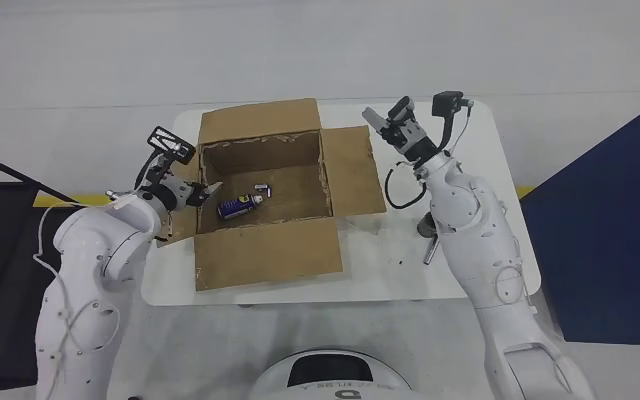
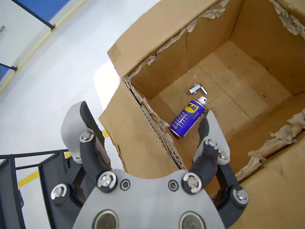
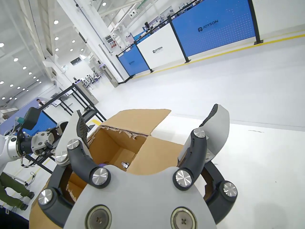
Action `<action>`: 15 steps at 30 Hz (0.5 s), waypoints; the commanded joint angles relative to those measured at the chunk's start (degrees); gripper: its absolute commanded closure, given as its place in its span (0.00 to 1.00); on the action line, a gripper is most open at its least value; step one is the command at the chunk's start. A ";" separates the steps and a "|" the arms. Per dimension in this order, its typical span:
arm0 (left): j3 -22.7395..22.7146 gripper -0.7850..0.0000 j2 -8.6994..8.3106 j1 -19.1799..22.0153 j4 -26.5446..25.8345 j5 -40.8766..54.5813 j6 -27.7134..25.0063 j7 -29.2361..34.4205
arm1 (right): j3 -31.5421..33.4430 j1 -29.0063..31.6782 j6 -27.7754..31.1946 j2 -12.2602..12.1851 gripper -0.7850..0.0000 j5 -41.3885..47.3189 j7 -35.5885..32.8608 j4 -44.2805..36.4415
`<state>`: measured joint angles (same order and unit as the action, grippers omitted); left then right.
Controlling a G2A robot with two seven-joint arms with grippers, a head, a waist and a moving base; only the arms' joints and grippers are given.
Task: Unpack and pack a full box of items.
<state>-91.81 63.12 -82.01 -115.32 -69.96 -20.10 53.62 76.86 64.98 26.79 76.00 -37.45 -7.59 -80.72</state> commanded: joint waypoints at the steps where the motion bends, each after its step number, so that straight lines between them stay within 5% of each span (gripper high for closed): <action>1: -0.18 0.00 0.03 1.87 -0.11 1.72 1.08 3.01 | 0.11 0.05 0.04 -0.01 0.00 0.16 -0.05 -0.06; 15: -0.38 0.00 -0.28 1.49 -0.82 -0.04 -0.84 5.00 | 0.11 0.05 0.04 -0.01 0.00 0.16 -0.05 -0.06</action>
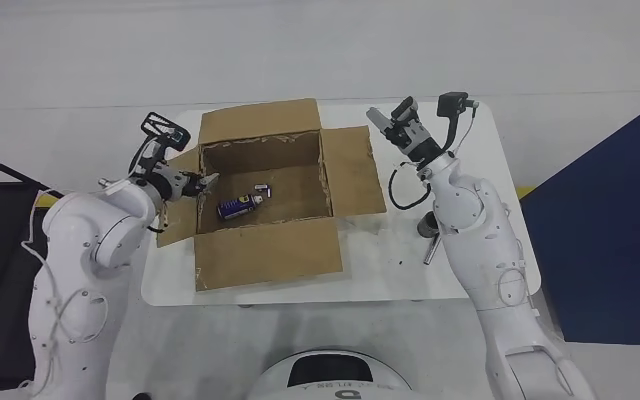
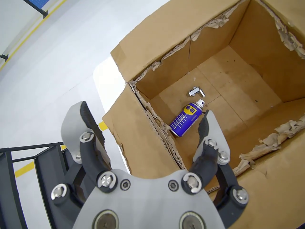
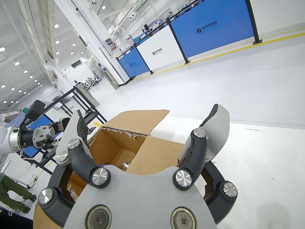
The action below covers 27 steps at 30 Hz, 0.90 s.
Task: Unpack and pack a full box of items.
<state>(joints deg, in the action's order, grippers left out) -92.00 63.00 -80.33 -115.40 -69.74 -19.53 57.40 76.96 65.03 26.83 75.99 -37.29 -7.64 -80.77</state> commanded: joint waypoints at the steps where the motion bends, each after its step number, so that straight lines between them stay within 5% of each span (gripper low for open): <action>1: -0.73 0.00 -0.34 -0.03 -0.91 2.10 -3.62 3.51 | 0.00 0.00 0.00 0.00 0.00 0.00 0.00 0.00; 4: -2.54 0.00 -1.20 2.87 -0.16 9.91 -11.41 14.85 | 0.00 0.00 0.00 0.00 0.00 0.00 0.00 0.00; 8: 3.83 0.00 -4.63 5.73 1.74 19.08 -7.91 19.49 | 0.00 0.00 0.00 0.00 0.00 0.00 0.00 0.00; 13: 16.50 0.00 -13.49 14.69 3.43 29.77 -2.78 24.62 | 0.00 0.00 0.00 0.00 0.00 0.00 0.00 0.00; 22: 38.28 0.00 -25.31 29.91 6.48 29.92 -9.13 18.27 | 0.00 0.00 0.00 0.00 0.00 0.00 0.00 0.00; 27: 44.01 0.00 -28.46 38.55 14.79 36.79 -15.41 11.95 | 0.00 0.00 0.00 0.00 0.00 0.00 0.00 0.00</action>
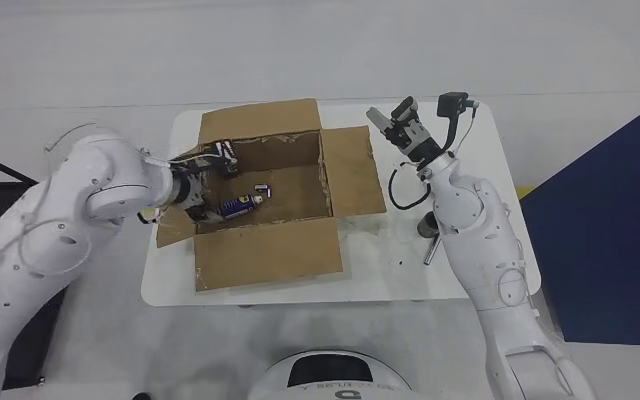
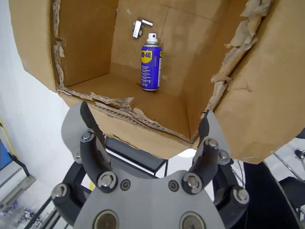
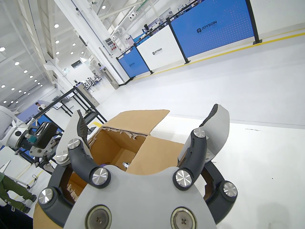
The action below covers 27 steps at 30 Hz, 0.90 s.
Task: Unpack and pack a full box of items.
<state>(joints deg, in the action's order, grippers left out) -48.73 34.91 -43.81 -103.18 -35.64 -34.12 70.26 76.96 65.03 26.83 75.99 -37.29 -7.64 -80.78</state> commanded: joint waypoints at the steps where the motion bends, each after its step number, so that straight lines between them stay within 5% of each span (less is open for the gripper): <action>1: 0.74 0.00 -0.36 2.03 2.57 2.70 -0.82 -0.91 | 0.00 0.00 0.00 0.00 0.00 0.00 0.00 0.00; 16: 2.23 0.00 0.61 2.84 1.96 0.21 -2.64 -4.52 | 0.00 0.00 0.00 0.00 0.00 0.00 0.00 0.00; 20: 5.43 0.00 2.51 6.32 5.43 0.99 -7.49 -7.59 | 0.00 0.00 0.00 0.00 0.00 0.00 0.00 0.00; 27: 19.36 0.00 7.57 15.39 14.88 -1.75 -10.10 -10.20 | 0.00 0.00 0.00 0.00 0.00 0.00 0.00 0.00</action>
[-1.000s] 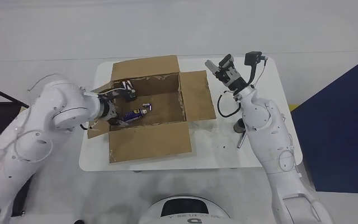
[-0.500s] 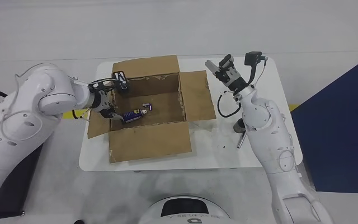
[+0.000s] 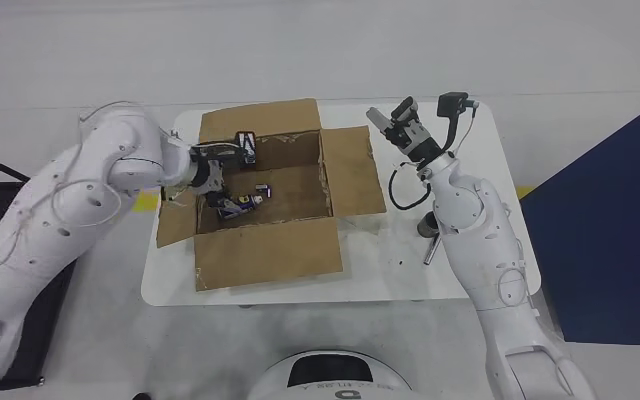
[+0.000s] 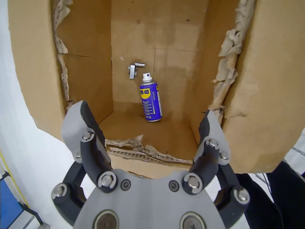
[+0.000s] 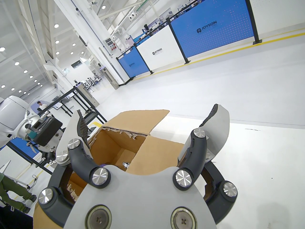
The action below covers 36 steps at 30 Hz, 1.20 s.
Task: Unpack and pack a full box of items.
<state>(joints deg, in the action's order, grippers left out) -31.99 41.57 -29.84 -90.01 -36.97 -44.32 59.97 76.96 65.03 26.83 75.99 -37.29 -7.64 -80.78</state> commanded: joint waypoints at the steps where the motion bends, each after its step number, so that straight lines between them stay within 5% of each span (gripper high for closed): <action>1: 4.40 0.00 1.84 2.51 3.35 -0.31 -0.09 -0.09 | 0.00 0.00 0.00 0.00 0.00 0.00 0.00 0.00; 7: 12.63 0.00 7.71 6.62 12.45 -0.21 -1.17 -1.19 | 0.00 0.00 0.00 0.00 0.00 0.00 0.00 0.00; 17: 19.80 0.00 15.98 9.41 26.34 1.17 -2.56 -2.57 | 0.00 0.00 0.00 0.00 0.00 0.00 0.00 0.00; 36: 22.25 0.00 25.35 9.07 41.83 -3.15 -5.55 -5.55 | 0.00 0.00 0.00 0.00 0.00 0.00 0.00 0.00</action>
<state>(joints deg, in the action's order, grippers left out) -9.74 66.43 -20.70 -49.03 -39.79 -49.51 54.80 76.96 65.03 26.83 75.99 -37.29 -7.64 -80.78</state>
